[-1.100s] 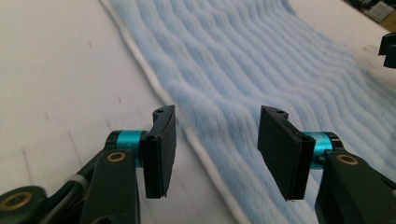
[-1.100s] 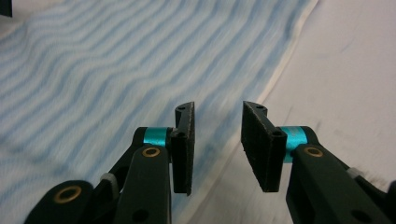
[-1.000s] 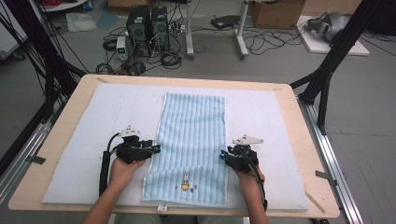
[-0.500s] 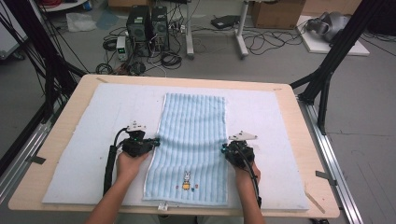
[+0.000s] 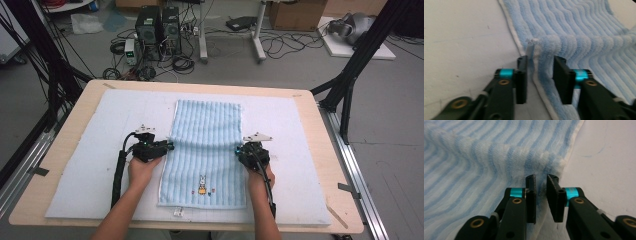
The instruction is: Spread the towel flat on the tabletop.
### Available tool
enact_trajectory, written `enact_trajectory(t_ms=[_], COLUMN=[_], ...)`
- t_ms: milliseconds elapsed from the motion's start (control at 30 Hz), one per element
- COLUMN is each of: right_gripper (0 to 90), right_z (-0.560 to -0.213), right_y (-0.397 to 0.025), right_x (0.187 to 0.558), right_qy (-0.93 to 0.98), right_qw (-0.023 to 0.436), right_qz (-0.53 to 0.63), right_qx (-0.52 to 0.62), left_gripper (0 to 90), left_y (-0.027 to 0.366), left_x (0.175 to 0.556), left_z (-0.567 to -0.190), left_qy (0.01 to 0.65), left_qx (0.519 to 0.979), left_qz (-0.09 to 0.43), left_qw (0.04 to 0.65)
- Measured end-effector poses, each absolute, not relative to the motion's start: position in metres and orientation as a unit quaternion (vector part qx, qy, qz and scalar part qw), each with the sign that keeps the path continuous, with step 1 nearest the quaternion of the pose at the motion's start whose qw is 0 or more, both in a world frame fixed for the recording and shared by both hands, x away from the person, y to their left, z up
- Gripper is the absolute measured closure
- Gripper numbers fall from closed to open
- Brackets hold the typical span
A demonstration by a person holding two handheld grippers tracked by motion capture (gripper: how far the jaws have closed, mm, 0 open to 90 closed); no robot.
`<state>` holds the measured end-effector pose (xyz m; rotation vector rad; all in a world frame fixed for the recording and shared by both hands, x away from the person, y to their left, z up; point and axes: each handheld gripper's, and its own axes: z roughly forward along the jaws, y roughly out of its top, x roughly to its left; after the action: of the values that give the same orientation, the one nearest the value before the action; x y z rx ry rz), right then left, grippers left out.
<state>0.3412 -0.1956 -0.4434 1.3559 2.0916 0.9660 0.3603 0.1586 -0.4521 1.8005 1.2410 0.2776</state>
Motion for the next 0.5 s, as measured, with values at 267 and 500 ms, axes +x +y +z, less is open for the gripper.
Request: enact_trajectory(t_ms=[267, 500], right_gripper=[70.0, 66.4], right_z=[-0.435, -0.439], right_y=[-0.212, -0.217], right_x=[0.305, 0.274], right_qy=[0.755, 0.764], right_qw=[0.228, 0.204], right_qz=[0.388, 0.399], right_qx=[0.477, 0.463], left_gripper=[52.3, 53.5], left_y=[0.172, 0.177], left_x=[0.325, 0.292], left_z=[-0.451, -0.45], left_qy=[0.465, 0.446], left_qx=[0.729, 0.736], left_qz=[0.095, 0.081], left_qw=[0.493, 0.502])
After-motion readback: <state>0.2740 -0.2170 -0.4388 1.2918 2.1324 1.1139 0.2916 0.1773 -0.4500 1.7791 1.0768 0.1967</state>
